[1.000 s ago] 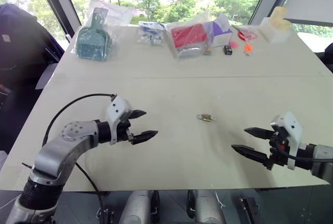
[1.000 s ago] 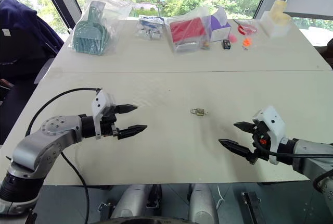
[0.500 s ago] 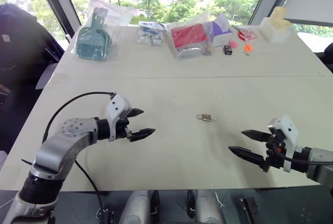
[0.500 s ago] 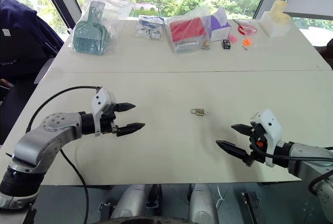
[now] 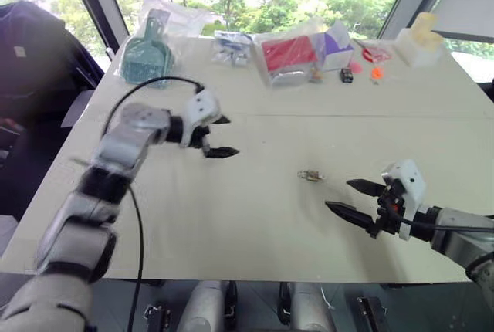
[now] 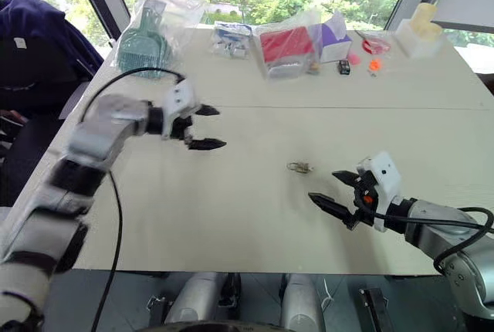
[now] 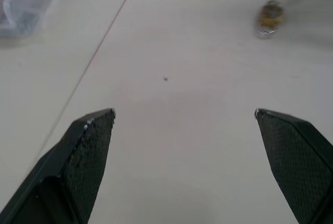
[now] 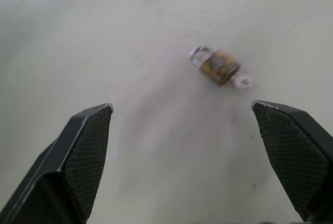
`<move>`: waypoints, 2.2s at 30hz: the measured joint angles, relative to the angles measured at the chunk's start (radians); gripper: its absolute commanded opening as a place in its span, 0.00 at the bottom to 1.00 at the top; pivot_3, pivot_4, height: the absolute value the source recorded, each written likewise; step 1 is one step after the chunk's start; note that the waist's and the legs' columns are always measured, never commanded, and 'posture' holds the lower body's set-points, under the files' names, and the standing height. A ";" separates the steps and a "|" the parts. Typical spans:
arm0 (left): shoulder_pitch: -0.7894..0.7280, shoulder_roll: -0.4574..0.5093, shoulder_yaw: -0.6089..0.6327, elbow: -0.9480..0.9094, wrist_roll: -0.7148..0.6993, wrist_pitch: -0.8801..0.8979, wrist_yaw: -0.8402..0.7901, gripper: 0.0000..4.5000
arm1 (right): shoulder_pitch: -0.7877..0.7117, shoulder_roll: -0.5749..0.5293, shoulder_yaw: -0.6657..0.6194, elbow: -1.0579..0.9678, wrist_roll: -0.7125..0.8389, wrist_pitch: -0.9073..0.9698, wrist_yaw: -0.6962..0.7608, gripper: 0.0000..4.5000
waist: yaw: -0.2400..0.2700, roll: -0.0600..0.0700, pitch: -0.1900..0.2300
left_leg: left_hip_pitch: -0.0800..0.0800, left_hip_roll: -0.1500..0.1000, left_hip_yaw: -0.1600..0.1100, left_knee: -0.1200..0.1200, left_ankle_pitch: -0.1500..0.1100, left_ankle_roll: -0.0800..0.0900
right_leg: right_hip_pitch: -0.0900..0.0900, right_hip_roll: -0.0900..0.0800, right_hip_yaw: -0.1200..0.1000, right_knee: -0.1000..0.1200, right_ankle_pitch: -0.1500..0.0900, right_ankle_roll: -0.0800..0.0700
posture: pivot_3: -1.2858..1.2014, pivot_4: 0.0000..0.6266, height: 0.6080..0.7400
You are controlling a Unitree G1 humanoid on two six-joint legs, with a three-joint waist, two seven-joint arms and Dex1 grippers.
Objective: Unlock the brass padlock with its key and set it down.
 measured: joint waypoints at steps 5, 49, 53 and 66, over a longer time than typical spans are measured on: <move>-0.194 -0.250 -0.049 0.398 0.102 -0.224 -0.043 1.00 | -0.009 0.009 0.003 -0.001 -0.032 -0.001 -0.049 0.99 | -0.007 -0.001 0.000 | -0.001 0.000 0.001 0.000 -0.002 0.003 | 0.000 -0.001 0.000 -0.001 0.000 0.000 | 0.52 0.24 0.96; -0.287 -0.590 -0.032 0.751 0.417 -0.338 0.037 0.16 | 0.109 0.129 -0.081 -0.166 0.031 0.047 -0.252 1.00 | -0.020 -0.004 -0.001 | 0.002 0.002 -0.001 0.002 -0.003 0.006 | 0.003 0.000 0.000 0.000 0.000 0.001 | 0.52 0.24 0.96; -0.272 -0.448 0.039 0.704 0.372 -0.491 0.029 0.16 | 0.009 0.208 -0.102 -0.124 0.168 0.073 -0.293 1.00 | -0.038 -0.003 -0.001 | 0.001 0.002 -0.001 0.000 -0.003 0.005 | -0.001 0.000 0.000 0.002 0.000 0.001 | 0.52 0.24 0.96; -0.023 -0.215 0.216 -0.012 0.095 -0.464 -0.012 0.16 | -0.403 0.388 -0.060 0.076 0.594 0.108 -0.622 1.00 | -0.037 -0.002 -0.001 | 0.001 0.001 -0.001 0.000 -0.001 0.002 | 0.000 -0.002 0.000 0.004 0.002 0.003 | 0.52 0.24 0.96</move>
